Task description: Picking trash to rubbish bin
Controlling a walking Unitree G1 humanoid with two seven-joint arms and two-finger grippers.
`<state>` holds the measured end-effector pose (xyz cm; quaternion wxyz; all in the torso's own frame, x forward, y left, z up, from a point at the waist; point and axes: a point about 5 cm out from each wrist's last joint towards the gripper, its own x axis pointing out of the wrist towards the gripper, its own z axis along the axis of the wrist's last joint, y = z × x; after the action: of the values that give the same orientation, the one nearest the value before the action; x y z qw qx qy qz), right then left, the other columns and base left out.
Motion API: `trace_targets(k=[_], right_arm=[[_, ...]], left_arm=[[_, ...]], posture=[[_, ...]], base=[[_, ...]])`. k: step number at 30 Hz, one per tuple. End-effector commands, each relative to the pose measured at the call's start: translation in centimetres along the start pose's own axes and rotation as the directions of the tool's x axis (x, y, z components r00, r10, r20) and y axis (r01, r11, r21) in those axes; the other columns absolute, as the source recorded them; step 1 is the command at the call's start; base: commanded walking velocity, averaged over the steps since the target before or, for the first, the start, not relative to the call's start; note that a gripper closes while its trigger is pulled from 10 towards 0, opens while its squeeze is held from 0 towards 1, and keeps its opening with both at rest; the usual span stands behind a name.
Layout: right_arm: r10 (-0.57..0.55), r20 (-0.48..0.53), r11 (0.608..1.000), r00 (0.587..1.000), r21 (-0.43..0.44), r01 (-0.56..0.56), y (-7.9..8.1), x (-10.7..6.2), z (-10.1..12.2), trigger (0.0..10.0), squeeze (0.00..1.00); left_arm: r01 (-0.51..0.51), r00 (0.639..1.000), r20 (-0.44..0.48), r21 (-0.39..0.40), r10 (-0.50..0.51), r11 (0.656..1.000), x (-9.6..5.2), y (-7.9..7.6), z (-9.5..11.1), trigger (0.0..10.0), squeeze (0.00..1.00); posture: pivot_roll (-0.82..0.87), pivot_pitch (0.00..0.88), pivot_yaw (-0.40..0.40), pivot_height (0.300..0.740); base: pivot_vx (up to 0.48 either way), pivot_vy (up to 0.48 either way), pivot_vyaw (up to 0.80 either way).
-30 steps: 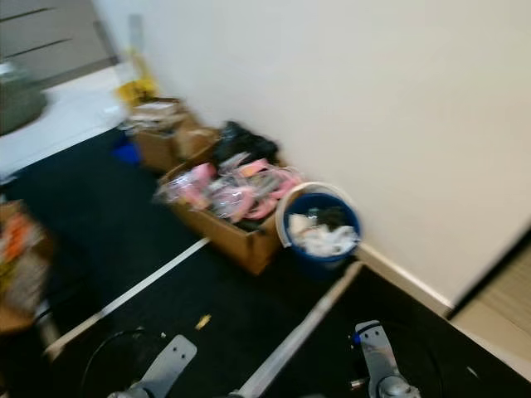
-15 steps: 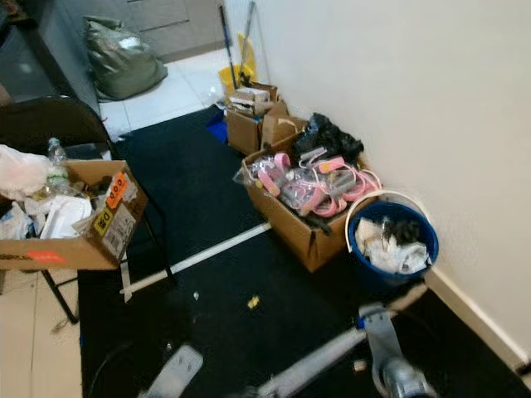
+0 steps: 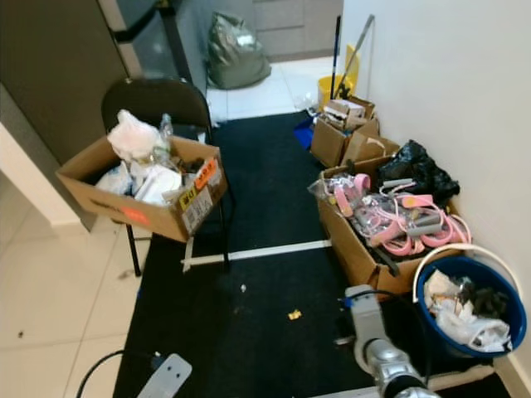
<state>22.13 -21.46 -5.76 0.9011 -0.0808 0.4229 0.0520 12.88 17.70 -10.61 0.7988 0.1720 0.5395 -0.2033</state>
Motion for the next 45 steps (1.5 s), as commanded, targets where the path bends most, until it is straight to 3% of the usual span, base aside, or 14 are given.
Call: trace_targets(k=[1, 9, 16, 25, 27, 30, 33, 37, 45], right_arm=[[0.008, -0.004, 1.000, 1.000, 0.002, -0.008, 0.2, 0.0, -0.2, 10.0, 0.00], [0.023, 0.050, 1.000, 0.999, 0.007, -0.023, 0.3, 0.2, 1.1, 10.0, 0.00], [0.015, 0.199, 0.999, 0.980, 0.045, -0.024, 0.3, 0.4, 4.6, 10.0, 0.00], [0.023, 0.344, 0.996, 0.939, 0.071, -0.050, 0.3, 0.2, 8.2, 10.0, 0.00], [0.059, 0.381, 0.993, 0.923, 0.070, -0.092, 0.8, 0.2, 9.2, 10.0, 0.00], [0.269, 0.435, 0.954, 0.859, 0.003, -0.300, 3.4, 0.0, 11.3, 10.0, 0.00], [0.356, 0.461, 0.927, 0.813, -0.061, -0.371, 4.7, -0.2, 12.3, 10.0, 0.00], [0.413, 0.477, 0.906, 0.775, -0.128, -0.404, 5.8, -0.5, 13.3, 10.0, 0.00], [0.442, 0.529, 0.890, 0.725, -0.157, -0.428, 6.5, -1.0, 15.1, 10.0, 0.00]], left_arm=[[0.003, 1.000, 0.001, 0.012, -0.003, 1.000, 0.0, 0.0, 0.2, 10.0, 0.00], [0.001, 1.000, 0.001, 0.018, -0.001, 1.000, 0.0, 0.0, 0.2, 10.0, 0.00], [-0.003, 1.000, 0.001, 0.026, 0.003, 1.000, 0.0, 0.1, 0.3, 10.0, 0.00], [-0.001, 1.000, 0.003, 0.040, 0.001, 0.999, 0.0, 0.2, 0.4, 10.0, 0.00], [-0.007, 1.000, 0.003, 0.035, 0.007, 0.999, 0.0, 0.3, 0.4, 10.0, 0.00], [-0.006, 1.000, -0.001, 0.036, 0.007, 0.999, 0.0, 0.3, 0.3, 10.0, 0.00], [-0.006, 1.000, -0.003, 0.037, 0.006, 0.999, 0.0, 0.4, 0.3, 10.0, 0.00], [-0.004, 1.000, -0.005, 0.038, 0.004, 0.999, 0.0, 0.3, 0.2, 10.0, 0.00], [-0.003, 1.000, -0.006, 0.036, 0.003, 0.999, 0.0, 0.3, 0.1, 10.0, 0.00]], posture=[[-0.05, 0.008, 0.063, 0.740], [-0.06, 0.009, 0.062, 0.740], [-0.06, 0.001, 0.059, 0.740], [-0.06, 0.001, 0.059, 0.740], [-0.06, 0.000, 0.058, 0.740], [-0.06, 0.003, 0.065, 0.740], [-0.06, 0.003, 0.065, 0.740], [-0.05, 0.009, 0.067, 0.740], [-0.05, 0.012, 0.065, 0.740]], base=[[0.000, 0.000, 0.76], [0.000, 0.000, 0.75], [0.000, 0.000, 0.67], [0.045, 0.000, 0.00], [0.416, 0.000, 0.00], [0.407, 0.000, 0.00], [0.394, 0.000, 0.00], [0.391, 0.000, 0.55], [0.388, 0.000, 0.70]])
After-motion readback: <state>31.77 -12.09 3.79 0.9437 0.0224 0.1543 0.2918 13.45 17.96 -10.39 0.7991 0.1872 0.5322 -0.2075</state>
